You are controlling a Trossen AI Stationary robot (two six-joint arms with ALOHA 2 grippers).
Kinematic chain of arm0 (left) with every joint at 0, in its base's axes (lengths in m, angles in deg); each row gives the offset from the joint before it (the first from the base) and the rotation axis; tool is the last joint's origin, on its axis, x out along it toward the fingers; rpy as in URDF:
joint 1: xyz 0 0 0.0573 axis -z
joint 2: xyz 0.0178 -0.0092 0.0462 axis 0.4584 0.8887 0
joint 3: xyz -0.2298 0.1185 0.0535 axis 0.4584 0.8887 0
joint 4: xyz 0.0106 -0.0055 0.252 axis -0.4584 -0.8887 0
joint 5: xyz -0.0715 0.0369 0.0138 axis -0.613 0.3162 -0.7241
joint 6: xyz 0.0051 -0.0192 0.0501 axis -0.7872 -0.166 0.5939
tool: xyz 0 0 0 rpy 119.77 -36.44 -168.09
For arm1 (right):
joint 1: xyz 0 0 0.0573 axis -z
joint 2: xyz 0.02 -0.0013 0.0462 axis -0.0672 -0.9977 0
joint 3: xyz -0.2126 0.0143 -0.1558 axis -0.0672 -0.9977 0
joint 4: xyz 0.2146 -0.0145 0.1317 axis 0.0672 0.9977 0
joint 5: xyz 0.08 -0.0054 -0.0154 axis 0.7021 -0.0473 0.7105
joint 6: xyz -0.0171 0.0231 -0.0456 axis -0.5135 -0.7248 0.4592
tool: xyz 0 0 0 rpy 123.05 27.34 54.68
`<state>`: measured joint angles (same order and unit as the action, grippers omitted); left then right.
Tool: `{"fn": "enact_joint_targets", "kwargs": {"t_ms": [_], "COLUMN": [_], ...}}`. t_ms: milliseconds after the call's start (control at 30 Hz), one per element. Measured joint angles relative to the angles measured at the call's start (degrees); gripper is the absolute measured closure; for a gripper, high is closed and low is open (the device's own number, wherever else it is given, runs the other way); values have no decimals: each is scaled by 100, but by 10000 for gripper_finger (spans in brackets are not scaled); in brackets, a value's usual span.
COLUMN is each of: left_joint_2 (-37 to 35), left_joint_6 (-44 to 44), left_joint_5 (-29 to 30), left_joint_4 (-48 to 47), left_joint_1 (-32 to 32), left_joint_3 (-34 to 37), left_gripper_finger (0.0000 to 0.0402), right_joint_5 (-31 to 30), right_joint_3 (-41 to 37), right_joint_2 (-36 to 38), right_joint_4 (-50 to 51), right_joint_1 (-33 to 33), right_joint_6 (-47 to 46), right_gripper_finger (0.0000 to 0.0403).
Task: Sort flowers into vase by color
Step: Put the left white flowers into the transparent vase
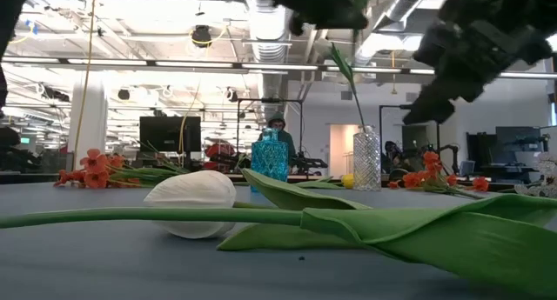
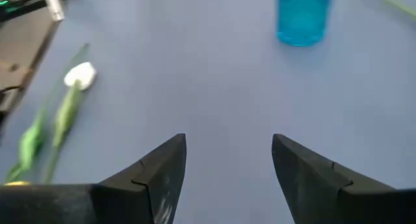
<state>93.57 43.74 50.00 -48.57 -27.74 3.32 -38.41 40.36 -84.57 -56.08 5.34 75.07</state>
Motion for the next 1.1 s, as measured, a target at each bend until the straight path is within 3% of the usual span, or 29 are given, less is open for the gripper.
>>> {"fn": "enact_joint_targets", "kwargs": {"t_ms": [200,433,800,1100], "left_joint_2": [752,1427,1680,1680], "left_joint_6": [603,226,-93,390], "left_joint_5": [-134,-291,-390,-120], "left_joint_4": [8,131,462,565], "left_joint_1": [-247,-747,-1055,-1047], "left_joint_3": [-1117,-1819,-1866,-1864], "left_gripper_finger": [401,401,401,401], "right_joint_5": [-694,-795,-788,-776], "right_joint_3": [-748,-825,-825,-825], "right_joint_2": [992,1620,1732,1730], "right_joint_4": [-173,-191,180,196], "right_joint_1": [-127,-53,-62,-62], "right_joint_6": [-387,-260,-104,-83], "right_gripper_finger": [148,148,148,148]}}
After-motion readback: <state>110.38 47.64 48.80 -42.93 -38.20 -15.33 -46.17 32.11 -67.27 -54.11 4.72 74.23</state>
